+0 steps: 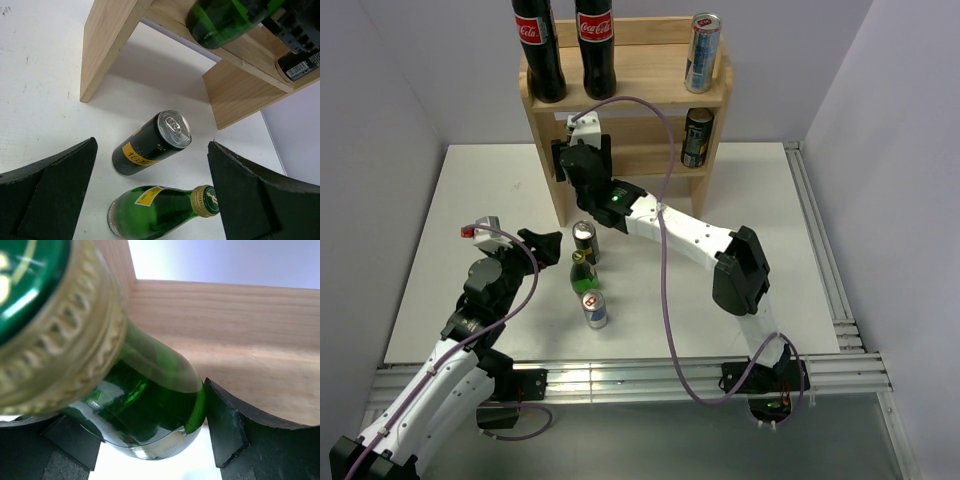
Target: Place and organize the beverage onto the shelf
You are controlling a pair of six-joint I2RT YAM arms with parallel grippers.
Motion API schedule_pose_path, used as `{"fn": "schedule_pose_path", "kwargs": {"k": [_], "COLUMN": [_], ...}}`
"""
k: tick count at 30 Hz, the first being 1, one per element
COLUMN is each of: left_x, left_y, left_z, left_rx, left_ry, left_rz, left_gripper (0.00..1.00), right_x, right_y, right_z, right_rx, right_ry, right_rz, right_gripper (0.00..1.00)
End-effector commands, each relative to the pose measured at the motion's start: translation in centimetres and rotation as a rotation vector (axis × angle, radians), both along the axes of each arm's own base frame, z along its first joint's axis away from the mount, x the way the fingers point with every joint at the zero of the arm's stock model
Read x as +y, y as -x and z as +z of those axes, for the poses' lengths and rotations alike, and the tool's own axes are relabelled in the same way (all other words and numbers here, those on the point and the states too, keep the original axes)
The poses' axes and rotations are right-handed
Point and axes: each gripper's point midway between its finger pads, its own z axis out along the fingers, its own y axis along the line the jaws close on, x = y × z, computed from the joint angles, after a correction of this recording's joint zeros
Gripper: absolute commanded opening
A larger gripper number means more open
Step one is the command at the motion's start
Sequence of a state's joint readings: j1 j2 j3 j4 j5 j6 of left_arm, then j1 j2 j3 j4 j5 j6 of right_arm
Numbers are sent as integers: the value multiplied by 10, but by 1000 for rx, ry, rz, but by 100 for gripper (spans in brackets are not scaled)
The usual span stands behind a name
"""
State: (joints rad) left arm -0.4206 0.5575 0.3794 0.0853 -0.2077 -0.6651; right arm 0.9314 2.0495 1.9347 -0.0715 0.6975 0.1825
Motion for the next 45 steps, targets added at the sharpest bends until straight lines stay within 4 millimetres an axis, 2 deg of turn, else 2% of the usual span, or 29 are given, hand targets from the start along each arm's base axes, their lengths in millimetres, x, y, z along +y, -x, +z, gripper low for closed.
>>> {"fn": "schedule_pose_path", "kwargs": {"k": [1,2,8,29,30,32,34,39,42,43,44,45], "left_x": [1,1,1,2,2,2,2,2,2,2,2,2], "left_y": [1,1,1,2,2,2,2,2,2,2,2,2], "left_z": [6,6,5,5,4,4,5,6,5,6,6,5], "left_rx": [-28,-28,-27,-26,-23,-24,-26,-29,-26,-29,-29,-29], "left_ry": [-13,-13,-14,-16,-18,-17,-16,-15,-16,-16,-16,-16], "left_rz": [-2,-2,1,2,2,1,2,-1,2,2,1,2], "left_gripper": [99,99,99,99,99,99,99,99,99,99,99,99], "right_x": [6,10,15,11,13,13,13,12,11,11,12,12], "right_y": [-6,-10,-17,-37,-37,-38,-37,-36,-36,-36,-36,-35], "right_z": [90,83,85,65,64,61,61,58,57,57,57,56], "right_rx": [-162,-155,-160,-183,-183,-179,-179,-176,-173,-173,-173,-173], "right_ry": [-232,-223,-238,-231,-231,-228,-228,-227,-223,-222,-222,-218], "right_rz": [-11,-12,-14,-74,-71,-73,-71,-70,-79,-76,-73,-71], "right_gripper": [0,0,0,1,4,18,23,28,51,73,88,99]}}
